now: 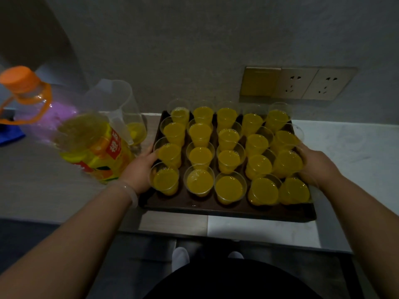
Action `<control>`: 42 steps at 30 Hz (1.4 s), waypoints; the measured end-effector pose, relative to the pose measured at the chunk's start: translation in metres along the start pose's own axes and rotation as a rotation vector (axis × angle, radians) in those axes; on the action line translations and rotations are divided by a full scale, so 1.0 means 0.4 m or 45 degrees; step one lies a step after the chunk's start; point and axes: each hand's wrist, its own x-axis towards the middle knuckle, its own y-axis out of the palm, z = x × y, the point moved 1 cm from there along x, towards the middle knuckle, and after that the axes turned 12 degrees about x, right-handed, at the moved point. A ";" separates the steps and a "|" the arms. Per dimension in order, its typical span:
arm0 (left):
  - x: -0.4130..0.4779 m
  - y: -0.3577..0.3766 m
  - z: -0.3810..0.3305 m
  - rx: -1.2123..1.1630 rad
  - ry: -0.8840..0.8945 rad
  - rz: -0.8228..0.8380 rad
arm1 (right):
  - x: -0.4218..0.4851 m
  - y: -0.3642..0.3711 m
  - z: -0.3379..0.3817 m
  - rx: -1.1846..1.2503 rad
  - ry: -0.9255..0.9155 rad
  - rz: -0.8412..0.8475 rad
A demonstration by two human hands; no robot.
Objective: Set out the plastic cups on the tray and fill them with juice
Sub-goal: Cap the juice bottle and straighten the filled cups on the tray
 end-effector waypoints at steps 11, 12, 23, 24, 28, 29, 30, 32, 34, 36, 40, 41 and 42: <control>-0.009 -0.007 0.001 -0.013 0.059 -0.048 | -0.012 -0.002 0.011 0.052 0.010 -0.058; -0.010 -0.007 0.000 -0.010 0.051 -0.055 | -0.010 -0.002 0.008 0.052 0.010 -0.060; -0.005 -0.001 0.006 0.016 0.012 -0.014 | 0.008 0.004 -0.019 0.039 0.026 -0.055; -0.004 0.000 0.006 0.017 0.003 -0.001 | 0.009 0.005 -0.019 0.040 0.015 -0.055; 0.001 -0.003 -0.003 -0.045 -0.042 0.022 | 0.004 0.001 -0.014 0.078 0.016 -0.068; 0.003 -0.003 -0.005 -0.056 -0.047 0.023 | 0.002 -0.001 -0.011 0.106 0.038 -0.072; 0.004 -0.004 -0.008 -0.056 -0.063 0.032 | 0.001 -0.002 -0.008 0.125 0.035 -0.075; 0.003 -0.007 -0.014 -0.064 -0.073 0.039 | 0.002 -0.001 -0.007 0.128 0.024 -0.073; -0.002 -0.014 -0.021 -0.119 -0.018 -0.018 | 0.004 0.001 -0.007 0.094 0.011 -0.068; -0.006 -0.019 -0.028 -0.160 0.025 -0.052 | 0.002 0.002 -0.009 0.094 -0.011 -0.076; -0.009 -0.021 -0.027 -0.168 0.029 -0.050 | -0.001 -0.001 -0.006 0.130 -0.035 -0.092; -0.010 -0.022 -0.027 -0.176 0.052 -0.063 | 0.001 0.000 -0.008 0.127 -0.037 -0.094; -0.010 -0.021 -0.027 -0.180 0.065 -0.069 | 0.004 0.001 -0.012 0.123 -0.041 -0.094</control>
